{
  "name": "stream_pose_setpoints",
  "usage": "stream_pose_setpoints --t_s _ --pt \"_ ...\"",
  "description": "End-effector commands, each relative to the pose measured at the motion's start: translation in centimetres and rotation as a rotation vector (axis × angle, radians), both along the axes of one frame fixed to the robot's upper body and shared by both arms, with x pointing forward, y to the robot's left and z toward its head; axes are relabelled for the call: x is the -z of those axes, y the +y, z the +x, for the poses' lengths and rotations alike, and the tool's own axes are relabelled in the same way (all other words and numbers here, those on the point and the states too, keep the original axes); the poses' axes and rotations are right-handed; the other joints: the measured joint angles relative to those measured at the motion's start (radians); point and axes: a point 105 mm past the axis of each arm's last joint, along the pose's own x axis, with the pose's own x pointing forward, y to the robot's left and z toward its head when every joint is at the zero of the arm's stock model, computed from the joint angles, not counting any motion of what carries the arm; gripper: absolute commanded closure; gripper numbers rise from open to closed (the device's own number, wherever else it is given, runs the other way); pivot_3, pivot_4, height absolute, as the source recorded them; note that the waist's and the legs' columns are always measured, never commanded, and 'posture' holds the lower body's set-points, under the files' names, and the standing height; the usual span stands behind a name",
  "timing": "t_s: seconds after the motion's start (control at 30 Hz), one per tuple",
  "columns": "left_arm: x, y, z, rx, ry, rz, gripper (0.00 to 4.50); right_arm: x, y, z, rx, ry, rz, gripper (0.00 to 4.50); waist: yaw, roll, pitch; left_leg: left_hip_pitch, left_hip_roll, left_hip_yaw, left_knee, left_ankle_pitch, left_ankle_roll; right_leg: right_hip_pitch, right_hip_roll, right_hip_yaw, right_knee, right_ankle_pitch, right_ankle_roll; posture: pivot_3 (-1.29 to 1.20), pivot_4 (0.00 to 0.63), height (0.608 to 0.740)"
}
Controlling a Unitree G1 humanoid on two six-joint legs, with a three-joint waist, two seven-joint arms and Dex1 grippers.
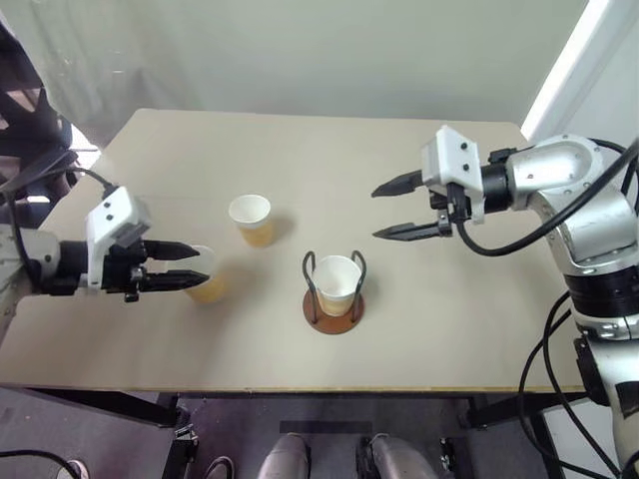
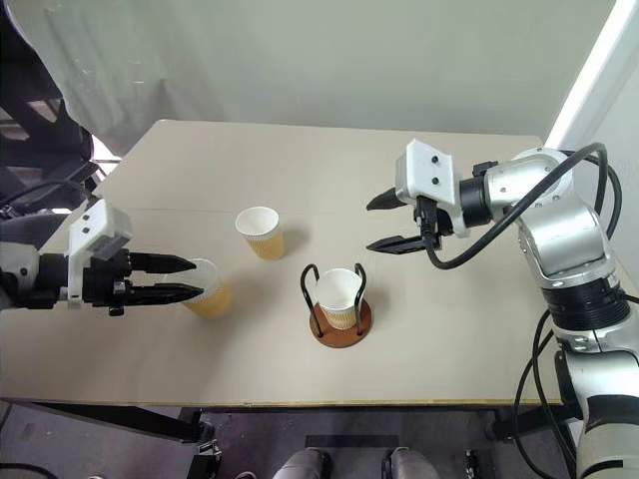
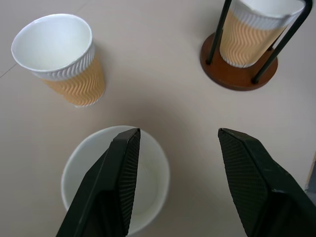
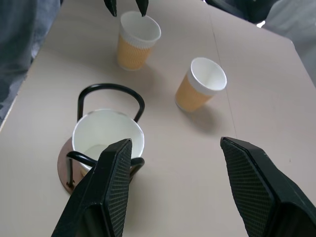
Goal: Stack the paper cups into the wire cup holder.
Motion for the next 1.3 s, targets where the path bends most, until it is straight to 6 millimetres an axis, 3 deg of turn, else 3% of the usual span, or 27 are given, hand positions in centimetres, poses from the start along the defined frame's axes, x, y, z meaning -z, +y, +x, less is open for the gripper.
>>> stream_pose_setpoints --t_s 0.03,0.17,0.37,0.63,0.93,1.13,1.3 --pt "-0.9 0.2 -0.4 0.023 0.000 0.012 1.81 -1.1 -0.4 -0.4 0.016 -0.055 0.013 1.61 -0.001 0.000 0.000 -0.002 0.000 0.000 0.000 0.000 0.000 -0.001 0.000 0.000 0.000 0.000 0.000 0.00 0.150 0.740" --pt "0.2 1.1 -0.5 0.009 0.030 0.046 1.81 -1.1 -0.3 -0.5 0.015 -0.053 0.016 1.61 0.000 0.000 0.000 -0.002 0.000 0.000 0.000 0.000 0.001 -0.002 0.000 0.000 -0.001 0.000 0.001 0.00 0.150 0.740" --pt "1.5 1.8 1.1 -0.009 0.001 0.088 1.81 -1.2 -0.4 -1.0 -0.006 -0.034 0.026 1.61 0.001 0.000 0.000 -0.001 0.000 0.000 0.001 0.003 0.003 -0.002 0.000 0.000 0.002 0.001 0.002 0.00 0.150 0.740" --pt "2.3 1.1 3.0 0.034 -0.014 0.084 1.81 -1.1 -0.7 -1.4 0.008 -0.024 0.027 1.61 0.004 -0.001 0.000 -0.003 0.000 0.000 0.006 0.005 0.005 -0.002 -0.001 0.000 0.002 0.005 0.003 0.00 0.150 0.740" --pt "4.2 1.1 3.0 0.095 0.057 0.166 1.81 -1.0 -1.0 -1.6 0.036 -0.023 0.029 1.61 0.001 -0.001 0.000 -0.004 0.000 0.000 0.007 0.005 0.006 -0.002 0.000 -0.001 0.001 0.006 0.004 0.00 0.150 0.740" --pt "5.1 0.3 4.4 0.118 0.000 0.199 1.81 -1.1 -1.4 -1.8 0.046 -0.012 0.046 1.61 0.003 -0.001 0.000 -0.004 0.000 0.000 0.008 0.006 0.007 -0.001 0.000 0.000 0.002 0.007 0.006 0.00 0.150 0.740" --pt "5.5 -0.5 4.8 0.153 -0.018 0.198 1.81 -3.0 -2.9 -5.0 -0.061 0.159 0.280 1.61 0.009 -0.001 -0.001 -0.005 -0.001 0.001 0.012 0.006 0.009 0.001 -0.001 0.000 0.000 0.008 0.008 0.00 0.150 0.740"
